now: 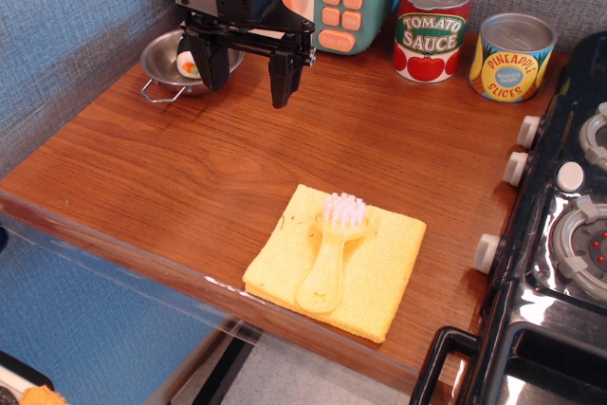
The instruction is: Move brush and place bottom left of table
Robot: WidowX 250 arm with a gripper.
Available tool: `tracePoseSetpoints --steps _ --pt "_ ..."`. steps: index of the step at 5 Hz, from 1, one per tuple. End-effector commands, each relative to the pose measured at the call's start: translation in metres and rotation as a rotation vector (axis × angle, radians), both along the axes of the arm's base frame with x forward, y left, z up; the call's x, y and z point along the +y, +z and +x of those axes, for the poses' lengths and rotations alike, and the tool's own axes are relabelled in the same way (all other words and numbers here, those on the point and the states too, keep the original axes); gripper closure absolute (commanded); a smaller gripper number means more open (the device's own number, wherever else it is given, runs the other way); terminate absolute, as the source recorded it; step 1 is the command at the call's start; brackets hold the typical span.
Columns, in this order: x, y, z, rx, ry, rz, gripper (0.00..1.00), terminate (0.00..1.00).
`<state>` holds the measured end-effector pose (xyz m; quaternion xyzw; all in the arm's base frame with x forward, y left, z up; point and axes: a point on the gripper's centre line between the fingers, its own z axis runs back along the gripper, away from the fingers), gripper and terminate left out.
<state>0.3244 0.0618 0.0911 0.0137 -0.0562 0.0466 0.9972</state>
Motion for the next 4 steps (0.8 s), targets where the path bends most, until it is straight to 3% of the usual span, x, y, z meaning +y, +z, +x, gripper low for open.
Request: tracePoseSetpoints --steps 1,2,4 --pt "0.000 0.000 0.000 0.000 0.000 0.000 0.00 0.00" --pt "-0.011 -0.006 -0.012 0.025 -0.035 -0.043 0.00 0.00" --pt "-0.056 -0.011 -0.055 0.047 -0.194 -0.036 0.00 0.00"
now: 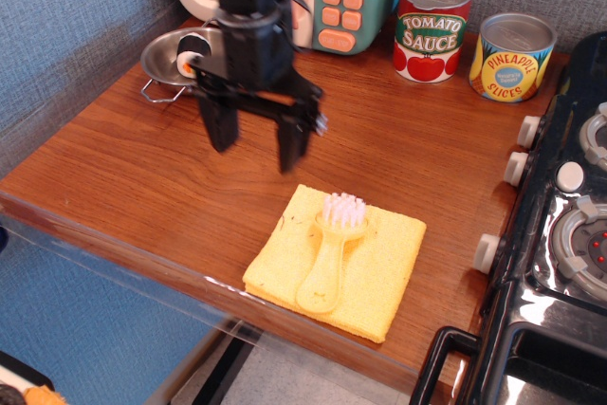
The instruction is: Move brush and place bottom left of table
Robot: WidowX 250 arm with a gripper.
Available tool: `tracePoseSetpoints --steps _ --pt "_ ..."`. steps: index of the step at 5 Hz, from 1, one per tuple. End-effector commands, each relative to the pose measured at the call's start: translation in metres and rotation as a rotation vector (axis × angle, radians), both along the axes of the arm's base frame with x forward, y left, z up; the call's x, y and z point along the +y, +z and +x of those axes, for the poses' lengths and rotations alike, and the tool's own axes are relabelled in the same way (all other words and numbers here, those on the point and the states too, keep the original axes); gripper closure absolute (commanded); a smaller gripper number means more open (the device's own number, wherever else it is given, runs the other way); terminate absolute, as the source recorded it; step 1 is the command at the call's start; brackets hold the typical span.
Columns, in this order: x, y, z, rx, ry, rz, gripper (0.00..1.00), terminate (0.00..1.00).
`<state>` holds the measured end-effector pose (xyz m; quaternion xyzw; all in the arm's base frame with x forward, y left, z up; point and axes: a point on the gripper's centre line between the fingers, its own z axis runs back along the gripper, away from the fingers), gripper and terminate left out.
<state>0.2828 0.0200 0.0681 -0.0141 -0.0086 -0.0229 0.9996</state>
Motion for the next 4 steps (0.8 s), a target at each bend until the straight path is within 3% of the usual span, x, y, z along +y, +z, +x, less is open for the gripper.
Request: tracePoseSetpoints --steps 1,4 --pt "-0.029 0.005 -0.025 -0.044 -0.100 0.029 0.00 0.00" --pt "-0.044 -0.022 -0.016 -0.024 -0.088 0.091 0.00 0.00"
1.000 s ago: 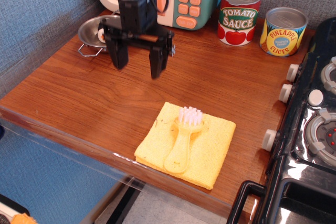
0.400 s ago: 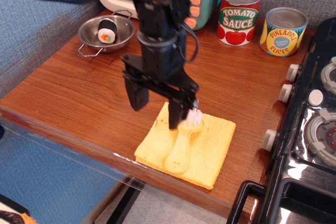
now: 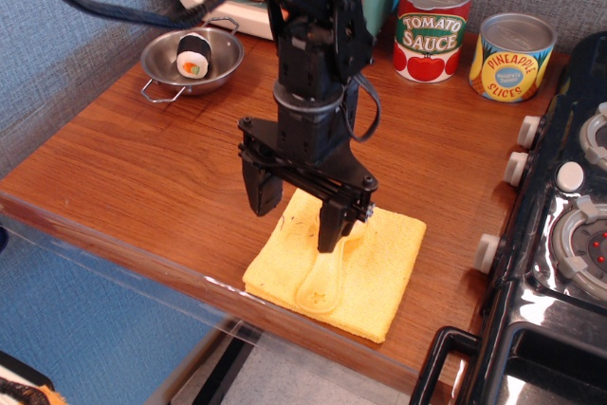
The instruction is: Move brush and place bottom left of table
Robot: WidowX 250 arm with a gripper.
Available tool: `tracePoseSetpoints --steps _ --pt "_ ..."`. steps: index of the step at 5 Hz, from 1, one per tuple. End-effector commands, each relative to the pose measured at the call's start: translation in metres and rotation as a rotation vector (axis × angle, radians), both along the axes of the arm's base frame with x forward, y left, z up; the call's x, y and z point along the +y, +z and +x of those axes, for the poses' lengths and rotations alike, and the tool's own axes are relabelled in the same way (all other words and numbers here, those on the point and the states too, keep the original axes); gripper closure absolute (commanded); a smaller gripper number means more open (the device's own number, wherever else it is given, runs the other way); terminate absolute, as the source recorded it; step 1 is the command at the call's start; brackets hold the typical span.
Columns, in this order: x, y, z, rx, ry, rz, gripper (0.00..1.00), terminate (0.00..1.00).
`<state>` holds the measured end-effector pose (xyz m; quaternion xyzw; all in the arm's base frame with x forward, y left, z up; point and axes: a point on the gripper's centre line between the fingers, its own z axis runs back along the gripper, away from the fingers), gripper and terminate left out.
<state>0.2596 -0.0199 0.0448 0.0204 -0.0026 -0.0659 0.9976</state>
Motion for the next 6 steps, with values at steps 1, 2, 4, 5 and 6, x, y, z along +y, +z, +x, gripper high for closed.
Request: tracePoseSetpoints --steps 1,2,4,5,6 --pt "-0.010 -0.007 0.010 -0.029 0.001 0.041 0.00 0.00" --pt "-0.015 -0.012 0.012 -0.030 0.003 0.061 0.00 0.00" --pt "-0.021 -0.022 0.016 -0.019 0.011 0.075 0.00 0.00" --pt "-0.020 -0.022 0.017 -0.021 0.019 0.077 1.00 0.00" --pt "-0.019 -0.022 0.017 -0.019 0.025 0.079 1.00 0.00"
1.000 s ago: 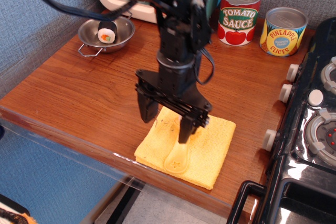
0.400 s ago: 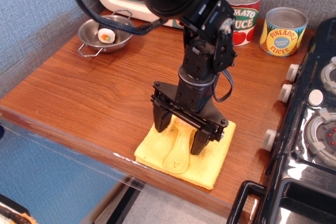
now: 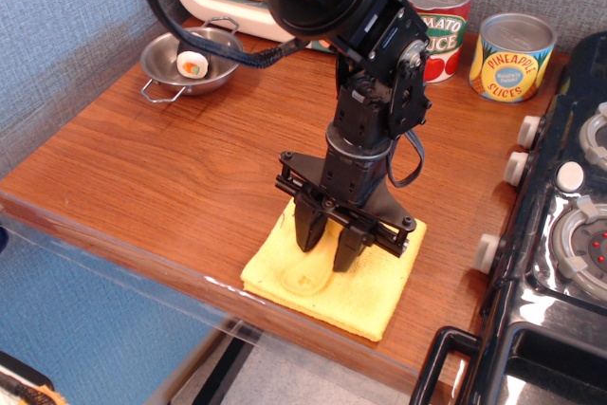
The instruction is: Move brush and place bottom left of table
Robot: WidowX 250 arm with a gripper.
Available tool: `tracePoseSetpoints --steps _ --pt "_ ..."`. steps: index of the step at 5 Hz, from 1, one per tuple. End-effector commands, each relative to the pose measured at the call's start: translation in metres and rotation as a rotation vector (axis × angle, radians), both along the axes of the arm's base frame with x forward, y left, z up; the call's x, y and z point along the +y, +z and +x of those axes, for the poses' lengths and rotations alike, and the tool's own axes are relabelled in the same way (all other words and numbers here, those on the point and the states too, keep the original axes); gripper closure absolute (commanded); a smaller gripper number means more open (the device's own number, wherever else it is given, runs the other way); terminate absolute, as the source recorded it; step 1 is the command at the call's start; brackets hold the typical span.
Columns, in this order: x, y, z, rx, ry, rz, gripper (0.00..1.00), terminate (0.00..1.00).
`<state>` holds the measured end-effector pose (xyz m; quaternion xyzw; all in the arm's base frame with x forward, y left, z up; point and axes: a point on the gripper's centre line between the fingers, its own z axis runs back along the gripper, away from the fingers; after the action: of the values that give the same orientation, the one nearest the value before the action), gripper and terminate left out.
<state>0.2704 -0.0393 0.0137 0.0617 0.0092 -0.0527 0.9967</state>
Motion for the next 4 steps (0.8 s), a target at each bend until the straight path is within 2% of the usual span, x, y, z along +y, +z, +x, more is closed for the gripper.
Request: tracePoseSetpoints --steps 1,2,3,4 --pt "0.004 0.017 0.009 -0.053 0.009 -0.017 1.00 0.00" --pt "0.023 0.045 0.011 -0.126 0.048 -0.048 1.00 0.00" --pt "0.061 0.071 0.015 -0.190 0.132 -0.062 1.00 0.00" --pt "0.104 0.080 0.021 -0.186 0.222 -0.065 1.00 0.00"
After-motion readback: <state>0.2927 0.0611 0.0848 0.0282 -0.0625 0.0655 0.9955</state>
